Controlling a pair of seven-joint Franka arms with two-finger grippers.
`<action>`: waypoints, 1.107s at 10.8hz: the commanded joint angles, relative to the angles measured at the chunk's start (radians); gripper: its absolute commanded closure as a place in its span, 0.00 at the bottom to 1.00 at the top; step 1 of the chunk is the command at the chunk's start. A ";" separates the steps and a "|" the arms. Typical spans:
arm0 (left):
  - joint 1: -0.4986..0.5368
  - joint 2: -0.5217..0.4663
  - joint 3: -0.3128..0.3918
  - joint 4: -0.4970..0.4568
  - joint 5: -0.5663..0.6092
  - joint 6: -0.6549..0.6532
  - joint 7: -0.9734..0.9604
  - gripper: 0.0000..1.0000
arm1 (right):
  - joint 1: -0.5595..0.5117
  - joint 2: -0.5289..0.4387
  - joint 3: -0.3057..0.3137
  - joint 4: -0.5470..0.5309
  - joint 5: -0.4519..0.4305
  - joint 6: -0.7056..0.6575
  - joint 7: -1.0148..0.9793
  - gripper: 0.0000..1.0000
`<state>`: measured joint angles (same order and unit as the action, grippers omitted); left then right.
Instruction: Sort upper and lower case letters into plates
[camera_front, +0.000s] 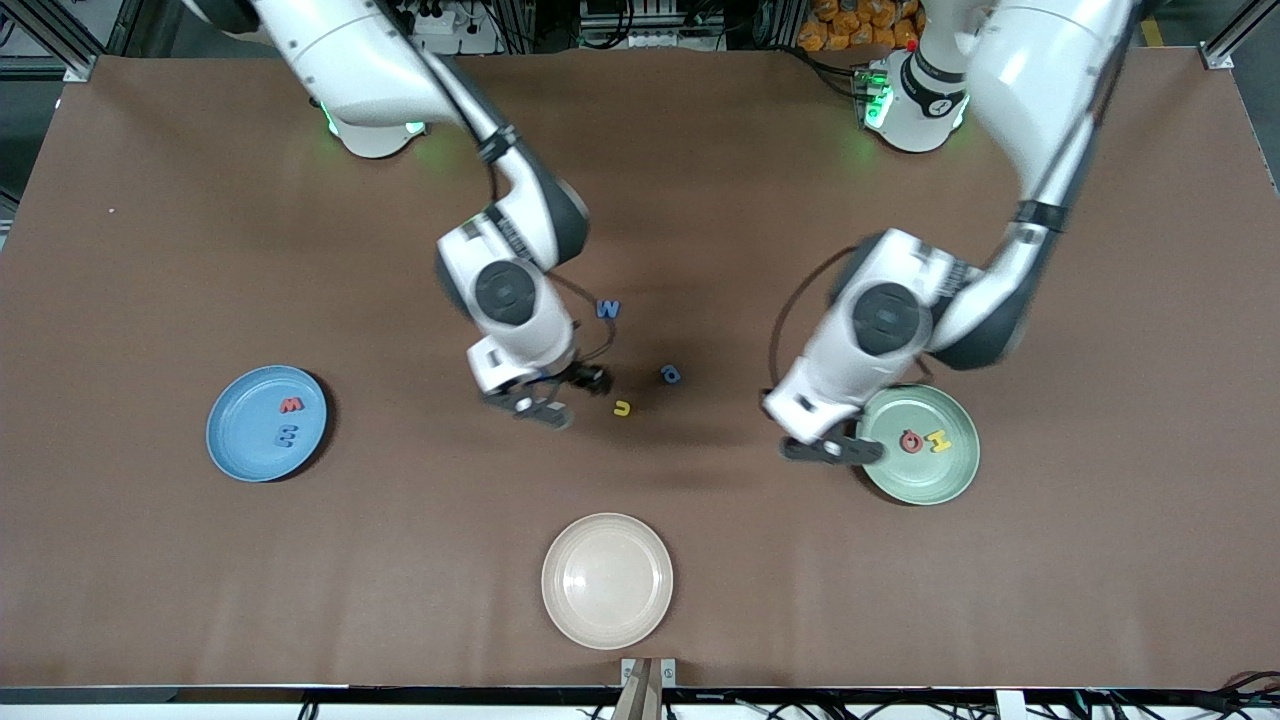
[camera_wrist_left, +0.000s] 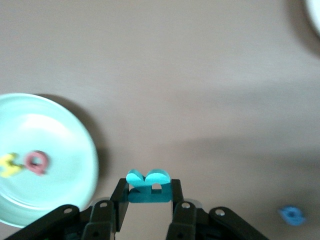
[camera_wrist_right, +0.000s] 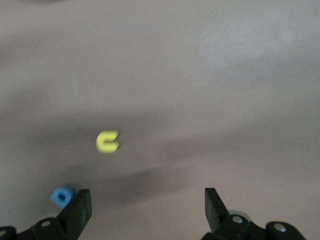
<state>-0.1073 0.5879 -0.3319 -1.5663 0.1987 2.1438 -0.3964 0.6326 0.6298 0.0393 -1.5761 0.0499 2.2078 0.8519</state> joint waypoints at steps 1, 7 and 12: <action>0.061 0.007 -0.004 -0.029 -0.012 -0.007 0.097 1.00 | 0.039 0.025 -0.007 0.040 -0.004 -0.010 -0.135 0.00; 0.196 0.046 0.004 -0.075 0.022 -0.010 0.310 1.00 | 0.093 0.274 -0.009 0.355 -0.015 -0.005 -0.622 0.00; 0.193 0.050 -0.005 -0.066 -0.001 -0.012 0.337 0.00 | 0.159 0.361 -0.013 0.375 -0.054 0.010 -0.784 0.00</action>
<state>0.0908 0.6506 -0.3272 -1.6352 0.2057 2.1404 -0.0453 0.7514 0.9473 0.0359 -1.2469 0.0238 2.2208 0.0745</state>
